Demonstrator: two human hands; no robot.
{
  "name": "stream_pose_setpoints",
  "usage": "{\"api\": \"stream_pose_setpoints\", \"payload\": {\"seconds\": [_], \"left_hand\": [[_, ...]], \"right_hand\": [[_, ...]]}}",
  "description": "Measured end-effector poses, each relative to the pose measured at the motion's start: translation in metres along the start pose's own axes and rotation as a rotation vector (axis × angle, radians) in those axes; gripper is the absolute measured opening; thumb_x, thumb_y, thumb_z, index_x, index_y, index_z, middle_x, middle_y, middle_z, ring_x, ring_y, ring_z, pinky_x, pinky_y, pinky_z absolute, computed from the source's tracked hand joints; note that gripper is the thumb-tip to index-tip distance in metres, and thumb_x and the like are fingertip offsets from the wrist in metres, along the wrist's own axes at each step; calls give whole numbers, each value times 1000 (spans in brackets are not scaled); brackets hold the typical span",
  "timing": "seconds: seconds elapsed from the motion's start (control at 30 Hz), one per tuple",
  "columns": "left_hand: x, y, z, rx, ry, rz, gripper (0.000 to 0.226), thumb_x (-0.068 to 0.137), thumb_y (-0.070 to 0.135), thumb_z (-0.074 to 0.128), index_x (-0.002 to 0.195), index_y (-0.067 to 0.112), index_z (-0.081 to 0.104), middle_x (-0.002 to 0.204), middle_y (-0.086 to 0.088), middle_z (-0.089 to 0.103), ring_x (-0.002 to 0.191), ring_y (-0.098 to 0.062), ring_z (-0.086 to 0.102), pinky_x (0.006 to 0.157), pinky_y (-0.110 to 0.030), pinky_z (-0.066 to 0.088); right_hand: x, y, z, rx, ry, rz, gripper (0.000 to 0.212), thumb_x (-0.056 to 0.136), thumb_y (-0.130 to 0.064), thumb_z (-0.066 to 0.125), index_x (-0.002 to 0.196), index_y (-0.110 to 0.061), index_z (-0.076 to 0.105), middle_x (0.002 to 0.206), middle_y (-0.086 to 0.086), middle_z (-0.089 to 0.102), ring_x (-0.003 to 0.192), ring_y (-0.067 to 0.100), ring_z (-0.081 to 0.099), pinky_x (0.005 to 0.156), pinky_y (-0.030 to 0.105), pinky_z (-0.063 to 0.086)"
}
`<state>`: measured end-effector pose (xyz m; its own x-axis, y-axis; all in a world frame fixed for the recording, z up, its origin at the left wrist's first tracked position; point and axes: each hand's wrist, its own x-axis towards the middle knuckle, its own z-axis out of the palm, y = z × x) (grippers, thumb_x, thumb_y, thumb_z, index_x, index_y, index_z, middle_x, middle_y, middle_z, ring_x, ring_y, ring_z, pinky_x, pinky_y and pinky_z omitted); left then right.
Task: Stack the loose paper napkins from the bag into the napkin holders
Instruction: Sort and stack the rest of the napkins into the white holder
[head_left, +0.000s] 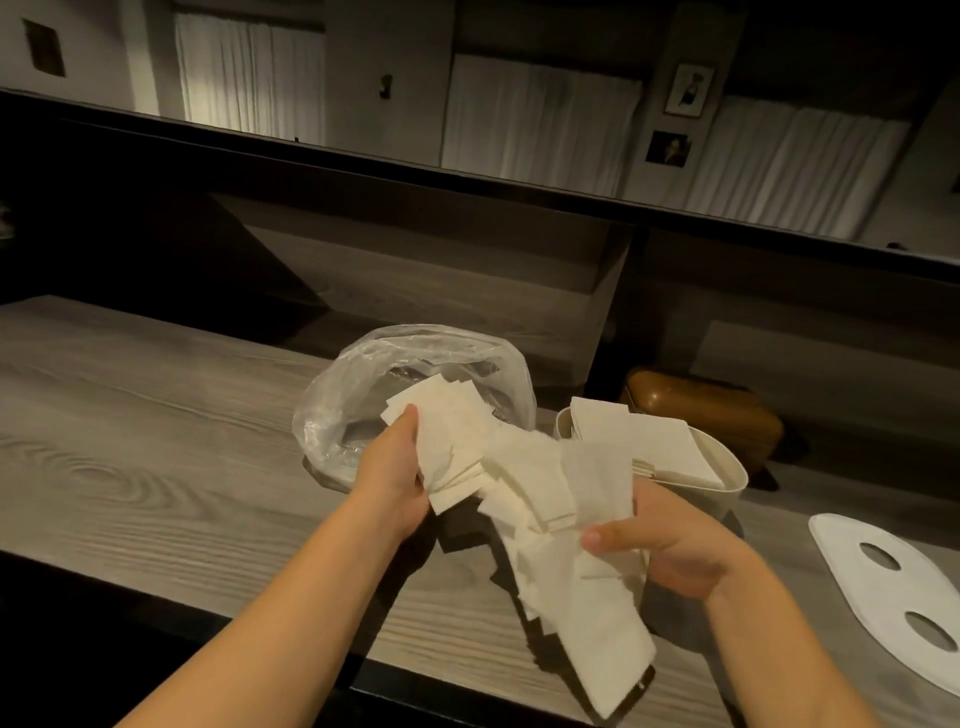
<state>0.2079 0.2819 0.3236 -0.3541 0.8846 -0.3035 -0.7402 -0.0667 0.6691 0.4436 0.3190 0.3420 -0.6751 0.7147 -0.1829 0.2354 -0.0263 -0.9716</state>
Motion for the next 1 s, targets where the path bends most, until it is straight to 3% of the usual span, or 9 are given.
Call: {"api": "stream_pose_setpoints", "payload": {"seconds": [0.1,0.27,0.37,0.43,0.57,0.63,0.73,0.87,1.0], "left_hand": [[3,-1,-1,44,-21,-4,23,102,30,51,120,15,56,106,-13,71,92,-34,71,80,-51,58],[12,-9,-6,153,-84,17,34,102,11,48,135,10,51,117,-17,69,104,-36,68,88,-52,55],[14,-11,-9,173,-99,41,27,102,11,46,125,9,58,110,-15,73,101,-34,69,86,-47,55],[12,-12,-9,207,-124,44,21,102,10,44,113,10,62,103,-14,74,97,-33,69,87,-46,54],[10,-16,-10,250,-138,44,28,103,15,44,120,6,64,101,-13,75,100,-33,69,97,-50,51],[7,-15,-9,154,-143,21,32,105,29,43,121,10,64,110,-14,73,107,-34,67,102,-53,47],[4,-10,-9,109,-188,-41,48,99,54,43,121,18,65,113,-14,73,107,-36,67,101,-55,48],[5,-14,-9,297,-125,-15,32,97,35,58,122,14,63,103,-11,76,99,-32,70,89,-49,56],[3,-11,-9,142,-122,-41,22,101,31,53,114,15,62,103,-11,75,99,-31,70,87,-46,56]], "right_hand": [[-4,-5,-8,68,25,-71,109,28,-36,100,126,-24,55,111,4,71,107,23,68,82,40,59],[-9,-10,-27,229,-12,-160,113,31,-24,102,131,-14,50,116,19,66,109,39,65,75,50,58],[-7,-17,-26,268,-10,-237,104,31,-26,102,123,-17,54,105,13,70,100,34,69,69,48,59],[-1,-26,-15,255,-12,-236,93,35,-27,101,118,-20,61,106,11,71,103,32,69,73,47,59],[24,-41,20,-27,82,-70,51,70,-13,86,112,-27,61,109,1,71,103,22,67,89,40,54],[38,-41,29,-205,150,20,40,80,-12,78,105,-33,55,109,-6,64,102,15,60,87,30,47],[45,-36,32,-243,163,99,38,81,-15,78,105,-32,54,112,-5,61,103,15,58,88,31,48],[46,-34,35,-279,123,110,42,78,-17,81,109,-32,57,111,-5,66,107,17,61,96,38,51],[43,-31,40,-292,88,87,45,77,-13,81,109,-34,57,106,-11,69,103,14,64,88,29,55]]}}
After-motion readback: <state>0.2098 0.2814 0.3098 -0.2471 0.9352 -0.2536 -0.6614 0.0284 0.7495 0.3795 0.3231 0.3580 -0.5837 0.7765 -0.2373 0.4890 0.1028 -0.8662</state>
